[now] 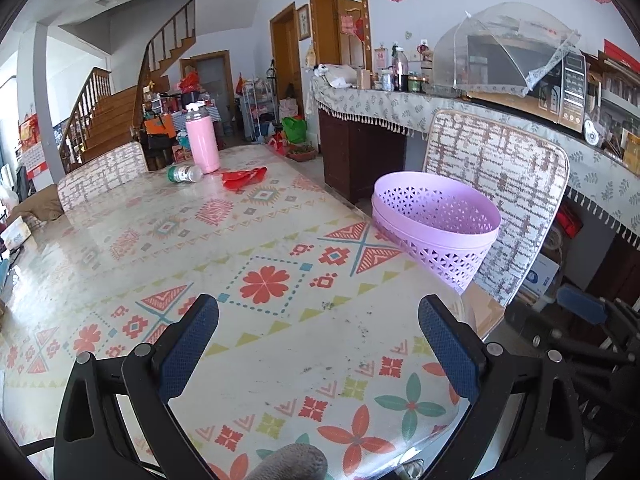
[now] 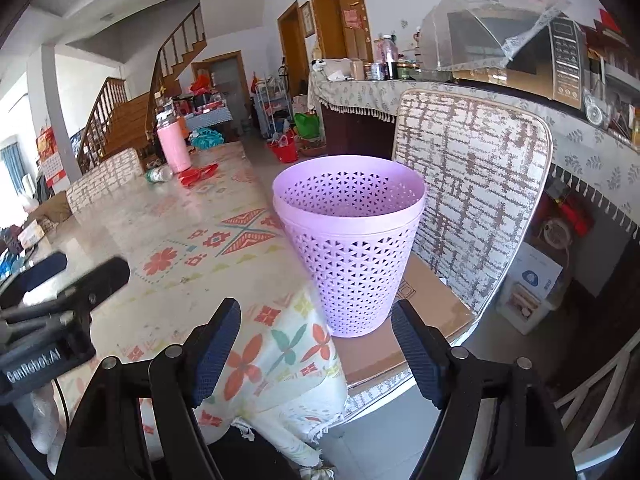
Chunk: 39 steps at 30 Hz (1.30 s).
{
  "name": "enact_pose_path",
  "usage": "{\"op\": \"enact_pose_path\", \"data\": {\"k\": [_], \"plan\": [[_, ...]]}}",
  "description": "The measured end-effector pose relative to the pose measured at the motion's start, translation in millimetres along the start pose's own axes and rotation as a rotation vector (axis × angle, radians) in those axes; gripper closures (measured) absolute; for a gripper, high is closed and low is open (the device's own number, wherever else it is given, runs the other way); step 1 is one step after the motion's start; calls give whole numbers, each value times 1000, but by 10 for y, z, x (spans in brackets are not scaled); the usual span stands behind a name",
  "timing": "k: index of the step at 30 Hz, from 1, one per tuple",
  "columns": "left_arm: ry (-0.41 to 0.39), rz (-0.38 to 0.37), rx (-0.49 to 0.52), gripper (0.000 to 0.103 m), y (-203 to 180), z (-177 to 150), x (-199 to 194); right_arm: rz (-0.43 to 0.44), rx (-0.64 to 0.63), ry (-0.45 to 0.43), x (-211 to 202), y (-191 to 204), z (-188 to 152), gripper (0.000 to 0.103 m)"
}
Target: Collect trash
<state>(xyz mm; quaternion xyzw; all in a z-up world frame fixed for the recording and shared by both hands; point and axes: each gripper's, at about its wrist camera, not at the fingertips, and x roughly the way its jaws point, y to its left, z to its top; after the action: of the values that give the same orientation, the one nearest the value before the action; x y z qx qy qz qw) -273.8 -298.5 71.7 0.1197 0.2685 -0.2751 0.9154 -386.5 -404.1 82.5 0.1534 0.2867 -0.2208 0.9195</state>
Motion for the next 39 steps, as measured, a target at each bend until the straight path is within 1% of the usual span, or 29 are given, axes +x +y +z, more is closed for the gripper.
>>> {"op": "enact_pose_path", "data": {"k": [7, 12, 17, 25, 39], "plan": [[25, 2, 36, 3, -111, -1, 110, 4, 15, -21, 24, -42, 51, 20], [54, 4, 42, 3, -145, -6, 209, -4, 12, -20, 63, -65, 46, 20], [65, 11, 48, 3, -166, -16, 262, -20, 16, -26, 83, -124, 61, 20], [84, 20, 37, 3, -119, -28, 343, -41, 33, -19, 126, -218, 67, 20], [107, 18, 12, 3, -39, -42, 404, -51, 27, -16, 156, -213, 62, 20]]}}
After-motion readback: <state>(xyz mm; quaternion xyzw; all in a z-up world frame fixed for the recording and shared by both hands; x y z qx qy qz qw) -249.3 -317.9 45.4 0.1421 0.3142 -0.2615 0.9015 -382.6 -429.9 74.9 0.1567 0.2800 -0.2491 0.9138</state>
